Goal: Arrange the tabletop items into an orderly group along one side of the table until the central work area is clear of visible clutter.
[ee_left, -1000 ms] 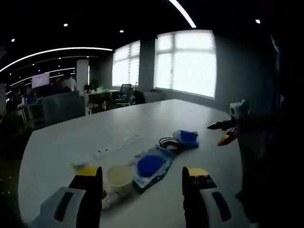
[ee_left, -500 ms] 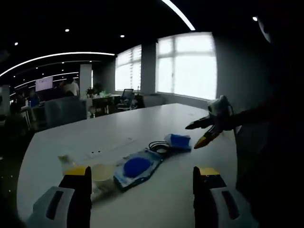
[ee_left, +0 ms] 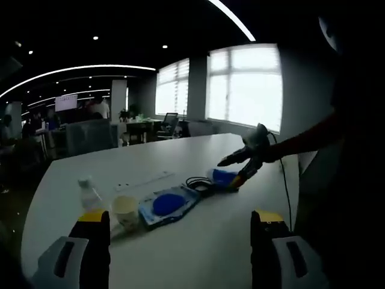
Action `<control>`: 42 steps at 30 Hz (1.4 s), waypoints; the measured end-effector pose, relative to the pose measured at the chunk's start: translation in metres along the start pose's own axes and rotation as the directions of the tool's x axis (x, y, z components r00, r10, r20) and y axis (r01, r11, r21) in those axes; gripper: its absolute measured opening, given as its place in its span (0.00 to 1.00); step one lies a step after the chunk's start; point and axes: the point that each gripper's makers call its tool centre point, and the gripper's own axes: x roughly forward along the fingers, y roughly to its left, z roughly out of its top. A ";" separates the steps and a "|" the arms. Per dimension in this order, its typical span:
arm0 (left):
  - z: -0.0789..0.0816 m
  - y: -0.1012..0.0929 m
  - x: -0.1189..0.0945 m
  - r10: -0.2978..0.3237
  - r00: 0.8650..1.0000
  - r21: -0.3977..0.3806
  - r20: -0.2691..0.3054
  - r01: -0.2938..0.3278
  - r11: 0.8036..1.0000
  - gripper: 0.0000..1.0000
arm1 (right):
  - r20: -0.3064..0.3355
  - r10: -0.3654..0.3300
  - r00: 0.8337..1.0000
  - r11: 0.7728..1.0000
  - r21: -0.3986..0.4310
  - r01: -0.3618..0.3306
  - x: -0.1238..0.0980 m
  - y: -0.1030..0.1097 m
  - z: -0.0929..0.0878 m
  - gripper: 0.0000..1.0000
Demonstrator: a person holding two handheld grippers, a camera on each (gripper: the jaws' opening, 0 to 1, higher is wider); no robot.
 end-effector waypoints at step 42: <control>-0.018 0.027 -0.081 0.257 0.967 -0.077 -0.003 -0.256 0.964 0.96 | -0.256 0.120 0.959 0.992 0.059 -0.108 0.093 -0.028 -0.043 0.15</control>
